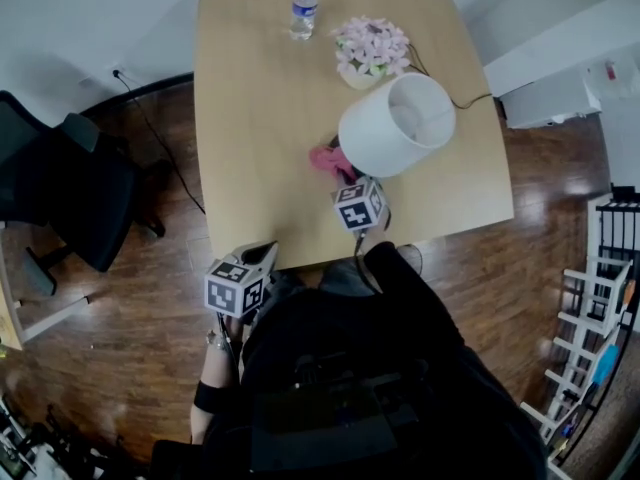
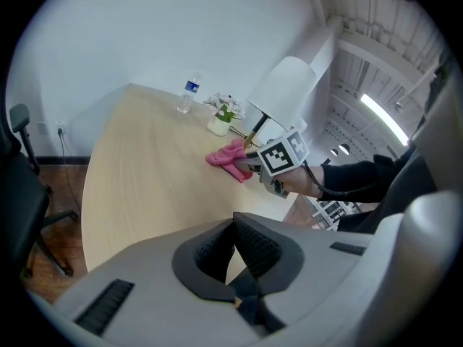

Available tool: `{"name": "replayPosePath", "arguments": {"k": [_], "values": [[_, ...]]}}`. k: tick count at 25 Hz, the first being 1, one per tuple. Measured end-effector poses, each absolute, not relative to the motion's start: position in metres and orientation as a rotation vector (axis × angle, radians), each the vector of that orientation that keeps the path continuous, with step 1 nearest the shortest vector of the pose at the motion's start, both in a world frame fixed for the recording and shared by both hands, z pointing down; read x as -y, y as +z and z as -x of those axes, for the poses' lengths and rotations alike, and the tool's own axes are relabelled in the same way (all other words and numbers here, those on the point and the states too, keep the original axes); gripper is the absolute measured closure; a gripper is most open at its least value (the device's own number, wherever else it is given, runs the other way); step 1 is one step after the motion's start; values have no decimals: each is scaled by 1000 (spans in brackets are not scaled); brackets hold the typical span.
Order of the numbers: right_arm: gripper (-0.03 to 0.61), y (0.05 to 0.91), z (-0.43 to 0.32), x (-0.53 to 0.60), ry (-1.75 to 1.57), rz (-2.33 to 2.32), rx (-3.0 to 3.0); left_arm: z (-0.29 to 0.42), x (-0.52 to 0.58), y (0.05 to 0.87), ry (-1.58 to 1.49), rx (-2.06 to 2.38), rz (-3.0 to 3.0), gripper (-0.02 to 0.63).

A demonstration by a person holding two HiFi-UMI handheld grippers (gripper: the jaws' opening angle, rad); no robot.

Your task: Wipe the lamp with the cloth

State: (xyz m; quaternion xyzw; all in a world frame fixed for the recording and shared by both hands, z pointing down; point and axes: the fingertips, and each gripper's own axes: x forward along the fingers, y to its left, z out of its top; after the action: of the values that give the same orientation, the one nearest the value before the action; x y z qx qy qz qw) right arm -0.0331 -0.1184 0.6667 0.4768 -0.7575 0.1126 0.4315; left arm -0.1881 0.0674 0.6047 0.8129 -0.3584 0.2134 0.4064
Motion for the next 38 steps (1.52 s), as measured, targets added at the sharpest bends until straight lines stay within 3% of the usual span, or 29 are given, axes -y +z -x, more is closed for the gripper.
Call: {"name": "replayPosePath", "arguments": {"k": [7, 13, 21, 30, 38], "values": [[514, 673, -18, 105, 389, -1254, 1853, 169, -60, 600, 562, 872, -2084, 612], [515, 676, -105, 102, 547, -1427, 1755, 149, -65, 597, 613, 835, -2101, 612], [515, 631, -151, 106, 567, -1560, 1848, 123, -71, 590, 697, 800, -2135, 612], [515, 582, -74, 137, 544, -1162, 2394, 92, -70, 583, 796, 794, -2142, 612], [515, 594, -18, 142, 578, -919, 2571, 88, -86, 577, 871, 854, -2070, 612]]}}
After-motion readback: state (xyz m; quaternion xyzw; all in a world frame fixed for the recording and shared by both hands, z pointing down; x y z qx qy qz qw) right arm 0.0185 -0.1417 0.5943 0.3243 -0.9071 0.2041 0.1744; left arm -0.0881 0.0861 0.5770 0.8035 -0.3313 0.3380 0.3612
